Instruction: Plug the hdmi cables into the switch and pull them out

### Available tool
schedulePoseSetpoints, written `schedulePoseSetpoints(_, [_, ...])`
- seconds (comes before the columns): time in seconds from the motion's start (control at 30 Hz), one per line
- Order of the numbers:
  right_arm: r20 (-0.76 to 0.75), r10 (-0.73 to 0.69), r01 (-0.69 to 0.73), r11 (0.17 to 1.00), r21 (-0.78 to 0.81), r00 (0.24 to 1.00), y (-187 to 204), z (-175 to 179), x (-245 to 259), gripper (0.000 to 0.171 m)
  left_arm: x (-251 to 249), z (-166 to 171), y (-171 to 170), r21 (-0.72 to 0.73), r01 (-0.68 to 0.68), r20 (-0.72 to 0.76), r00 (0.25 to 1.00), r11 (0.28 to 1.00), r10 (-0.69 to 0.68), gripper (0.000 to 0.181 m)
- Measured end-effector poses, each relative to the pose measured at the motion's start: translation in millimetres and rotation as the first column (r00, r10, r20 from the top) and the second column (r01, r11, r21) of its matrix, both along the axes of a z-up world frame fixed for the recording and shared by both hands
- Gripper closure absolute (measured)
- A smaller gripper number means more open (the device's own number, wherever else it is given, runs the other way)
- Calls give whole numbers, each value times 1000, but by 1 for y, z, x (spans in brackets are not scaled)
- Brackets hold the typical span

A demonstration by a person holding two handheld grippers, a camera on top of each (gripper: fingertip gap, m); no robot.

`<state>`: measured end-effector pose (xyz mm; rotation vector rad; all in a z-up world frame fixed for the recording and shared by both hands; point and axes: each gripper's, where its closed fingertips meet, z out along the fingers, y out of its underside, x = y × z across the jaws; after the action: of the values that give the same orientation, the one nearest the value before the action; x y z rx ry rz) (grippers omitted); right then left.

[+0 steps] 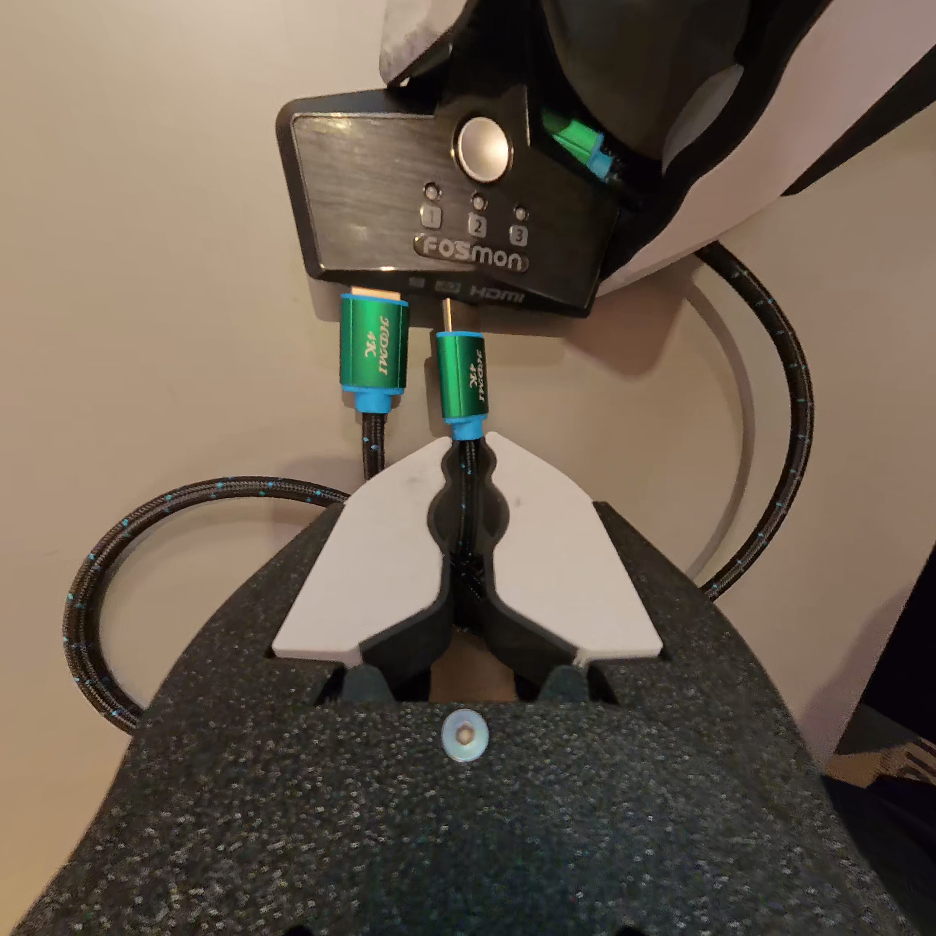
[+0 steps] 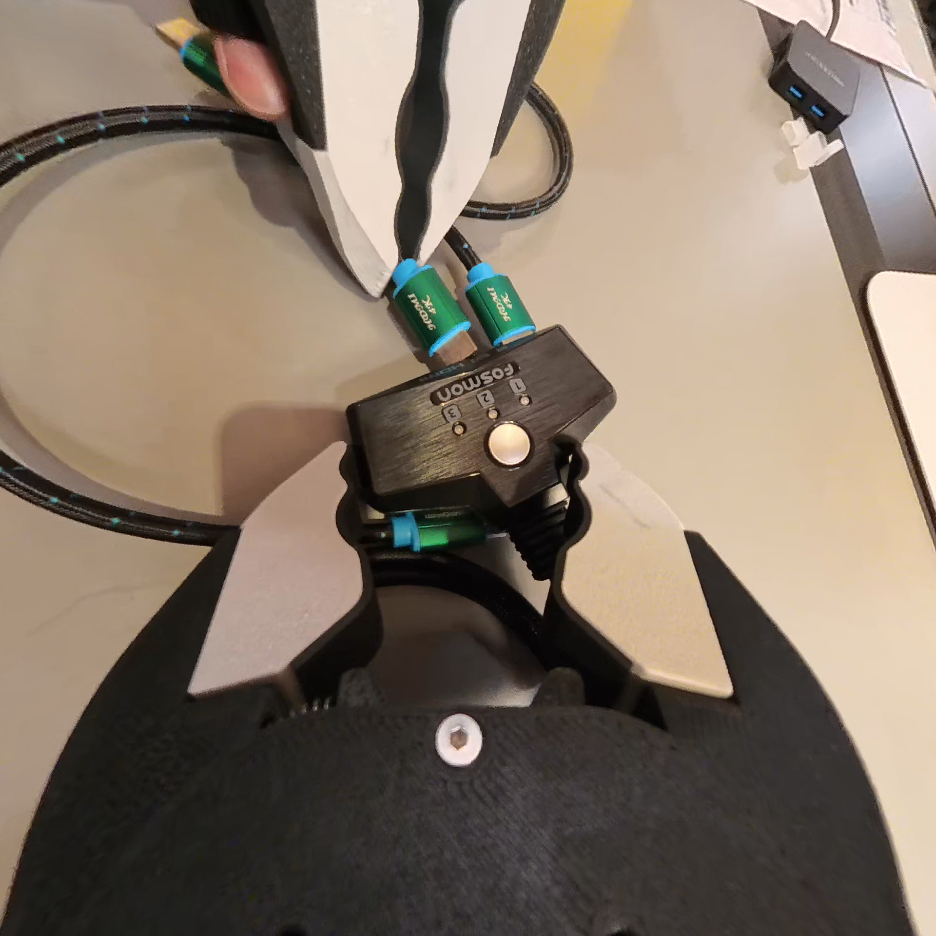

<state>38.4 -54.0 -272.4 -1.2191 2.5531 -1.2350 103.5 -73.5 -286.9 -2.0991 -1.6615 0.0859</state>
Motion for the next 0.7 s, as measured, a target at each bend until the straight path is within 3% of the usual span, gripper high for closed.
schedulePoseSetpoints(0.07, [6, -6, 6, 1000, 1, 1000, -1, 0, -1, 92, -1, 0, -2, -13, -8, -4, 1000, 1000, 8, 175])
schedulePoseSetpoints(0.17, [-1, 7, -7, 998, -55, 1000, -2, 6, 1, 105, 2, 0, -1, -14, 10, 1, 1000, 1000, -10, 175])
schedulePoseSetpoints(0.4, [2, 36, -35, 979, -201, 999, -4, 31, 13, 110, -1, 12, -2, 36, -18, -63, 998, 999, 21, 175])
schedulePoseSetpoints(0.7, [-220, 20, -105, 918, -382, 975, -16, 37, 29, 119, -19, 31, 16, 148, -5, -172, 985, 989, 30, 175])
